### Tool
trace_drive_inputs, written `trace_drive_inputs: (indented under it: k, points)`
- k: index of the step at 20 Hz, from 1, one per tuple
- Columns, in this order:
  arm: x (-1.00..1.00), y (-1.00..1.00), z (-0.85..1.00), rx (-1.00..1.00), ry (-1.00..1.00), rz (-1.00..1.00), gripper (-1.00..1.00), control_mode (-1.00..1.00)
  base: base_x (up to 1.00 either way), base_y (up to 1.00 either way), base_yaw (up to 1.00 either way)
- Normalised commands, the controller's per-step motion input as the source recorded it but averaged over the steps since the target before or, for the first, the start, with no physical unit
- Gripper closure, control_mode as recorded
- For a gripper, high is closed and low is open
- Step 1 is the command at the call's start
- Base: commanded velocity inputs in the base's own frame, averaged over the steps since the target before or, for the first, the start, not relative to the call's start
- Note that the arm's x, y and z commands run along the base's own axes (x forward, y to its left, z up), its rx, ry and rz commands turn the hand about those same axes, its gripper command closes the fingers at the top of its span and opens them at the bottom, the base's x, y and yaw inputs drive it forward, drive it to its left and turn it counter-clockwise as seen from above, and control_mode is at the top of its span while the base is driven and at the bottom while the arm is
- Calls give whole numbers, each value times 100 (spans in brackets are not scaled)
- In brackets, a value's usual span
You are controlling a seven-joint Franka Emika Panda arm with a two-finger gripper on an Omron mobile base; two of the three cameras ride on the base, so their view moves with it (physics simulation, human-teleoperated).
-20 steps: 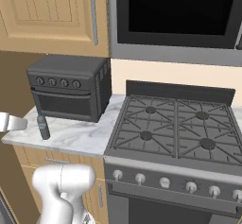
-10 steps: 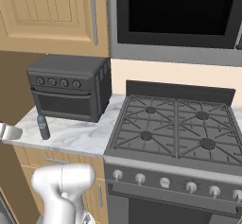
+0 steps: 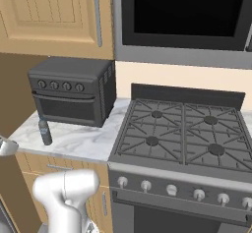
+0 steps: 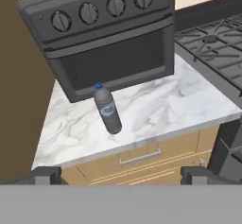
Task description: Take the bottled waters from the counter and place them in the freezer to freeze. Close the freezer door after placing the bottles.
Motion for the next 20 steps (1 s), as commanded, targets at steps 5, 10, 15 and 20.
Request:
trace_drive_inputs:
  k: [5, 10, 15, 20]
  points:
    - [0, 0, -34, 0, -29, 0, -100, -100, 0, 0, 0]
    - [0, -14, -19, 0, -21, 1, -100, -100, 0, 0, 0]
    - [2, -37, -5, 0, -5, 0, -100, -100, 0, 0, 0]
    - [10, -32, -1, 0, 2, 0, -100, -100, 0, 0, 0]
